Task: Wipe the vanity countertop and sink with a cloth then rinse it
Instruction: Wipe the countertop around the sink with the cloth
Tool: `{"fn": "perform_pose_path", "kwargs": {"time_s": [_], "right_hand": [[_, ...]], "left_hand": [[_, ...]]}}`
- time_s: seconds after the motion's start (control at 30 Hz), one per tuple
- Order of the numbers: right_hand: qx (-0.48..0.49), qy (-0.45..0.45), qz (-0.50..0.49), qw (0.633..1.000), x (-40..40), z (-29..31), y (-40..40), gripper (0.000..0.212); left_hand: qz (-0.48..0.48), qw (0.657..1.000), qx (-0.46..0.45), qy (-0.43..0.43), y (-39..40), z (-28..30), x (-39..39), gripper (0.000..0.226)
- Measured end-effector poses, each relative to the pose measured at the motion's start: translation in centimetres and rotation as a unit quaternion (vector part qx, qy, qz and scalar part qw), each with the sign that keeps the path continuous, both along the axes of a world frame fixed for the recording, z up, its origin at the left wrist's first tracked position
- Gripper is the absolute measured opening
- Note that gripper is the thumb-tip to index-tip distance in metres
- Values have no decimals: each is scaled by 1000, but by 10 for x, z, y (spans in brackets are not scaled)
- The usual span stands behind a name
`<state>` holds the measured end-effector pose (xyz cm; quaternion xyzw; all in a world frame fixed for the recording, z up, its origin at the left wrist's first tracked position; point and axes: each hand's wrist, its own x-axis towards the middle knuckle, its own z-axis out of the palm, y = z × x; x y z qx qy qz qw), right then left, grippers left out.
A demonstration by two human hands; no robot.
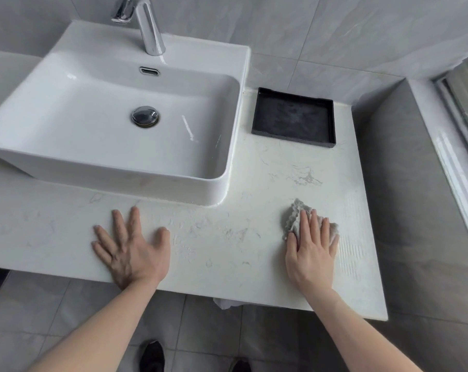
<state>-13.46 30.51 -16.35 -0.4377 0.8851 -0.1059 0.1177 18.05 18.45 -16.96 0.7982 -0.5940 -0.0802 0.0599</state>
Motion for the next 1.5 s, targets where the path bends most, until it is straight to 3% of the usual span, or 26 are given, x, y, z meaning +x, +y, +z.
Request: {"fn": "perform_pose_path", "kwargs": {"time_s": [0.33, 0.63, 0.77, 0.87, 1.0, 1.13, 1.3, 1.5], "right_hand": [[-49, -1, 159, 986, 132, -4, -38, 61], [-85, -82, 313, 943, 196, 4, 1, 59], [-126, -112, 244, 955, 176, 11, 3, 49], [-177, -85, 85, 977, 142, 14, -8, 50], [-121, -41, -64, 990, 86, 15, -20, 47], [-32, 9, -122, 992, 83, -3, 4, 58], [-20, 9, -107, 994, 127, -2, 18, 62], [-79, -32, 49, 995, 251, 2, 0, 62]], "left_hand": [[-13, 999, 28, 19, 1, 2, 1, 78], [-78, 988, 22, 132, 4, 15, 27, 71], [-177, 961, 9, 211, -6, 25, 83, 68], [-245, 956, -29, 156, -40, 30, 144, 69], [-199, 976, -32, 78, -97, 26, 211, 72], [-169, 985, -11, 17, -128, 10, 260, 77], [-174, 984, -21, -17, -123, -3, 265, 76], [-166, 986, -22, -9, -120, 3, 264, 77]]}}
